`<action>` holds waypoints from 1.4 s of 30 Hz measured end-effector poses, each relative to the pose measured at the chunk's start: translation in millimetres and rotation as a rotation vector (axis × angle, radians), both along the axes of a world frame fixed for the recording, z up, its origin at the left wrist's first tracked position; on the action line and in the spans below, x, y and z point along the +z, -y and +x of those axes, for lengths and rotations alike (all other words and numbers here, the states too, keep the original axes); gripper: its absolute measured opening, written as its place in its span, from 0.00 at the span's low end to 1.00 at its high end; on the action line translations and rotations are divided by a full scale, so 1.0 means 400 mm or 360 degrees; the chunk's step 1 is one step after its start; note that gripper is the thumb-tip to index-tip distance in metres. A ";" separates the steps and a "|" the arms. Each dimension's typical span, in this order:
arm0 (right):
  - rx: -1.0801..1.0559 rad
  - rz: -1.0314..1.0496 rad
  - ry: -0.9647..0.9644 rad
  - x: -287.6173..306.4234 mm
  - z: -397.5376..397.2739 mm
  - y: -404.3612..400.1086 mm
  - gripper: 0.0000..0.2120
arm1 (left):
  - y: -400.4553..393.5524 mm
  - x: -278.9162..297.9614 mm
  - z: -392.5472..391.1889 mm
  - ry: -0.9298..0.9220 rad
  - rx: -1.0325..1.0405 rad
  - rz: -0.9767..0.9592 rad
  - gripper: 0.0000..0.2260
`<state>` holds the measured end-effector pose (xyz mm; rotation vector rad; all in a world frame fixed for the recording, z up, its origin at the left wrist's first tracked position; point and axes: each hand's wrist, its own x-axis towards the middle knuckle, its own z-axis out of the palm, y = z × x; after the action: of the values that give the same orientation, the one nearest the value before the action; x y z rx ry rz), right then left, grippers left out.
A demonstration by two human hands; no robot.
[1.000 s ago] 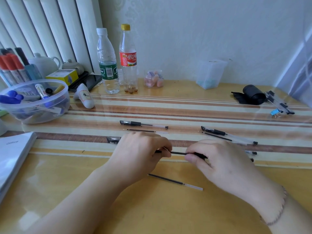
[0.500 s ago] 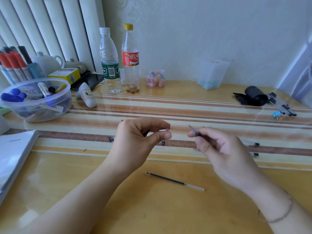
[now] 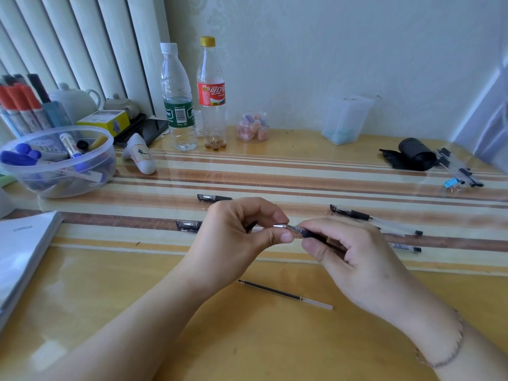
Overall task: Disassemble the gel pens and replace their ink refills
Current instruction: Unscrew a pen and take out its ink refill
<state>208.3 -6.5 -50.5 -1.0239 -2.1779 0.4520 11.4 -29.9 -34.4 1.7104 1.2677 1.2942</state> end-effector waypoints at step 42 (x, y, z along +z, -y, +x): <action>-0.0320 0.0196 0.0377 0.026 0.007 0.021 0.06 | -0.017 -0.025 -0.028 -0.0772 0.0117 0.0107 0.07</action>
<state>211.0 -14.8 -40.2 -1.2649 -2.2448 0.1062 0.3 -23.3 -44.4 2.1264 1.5806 0.9991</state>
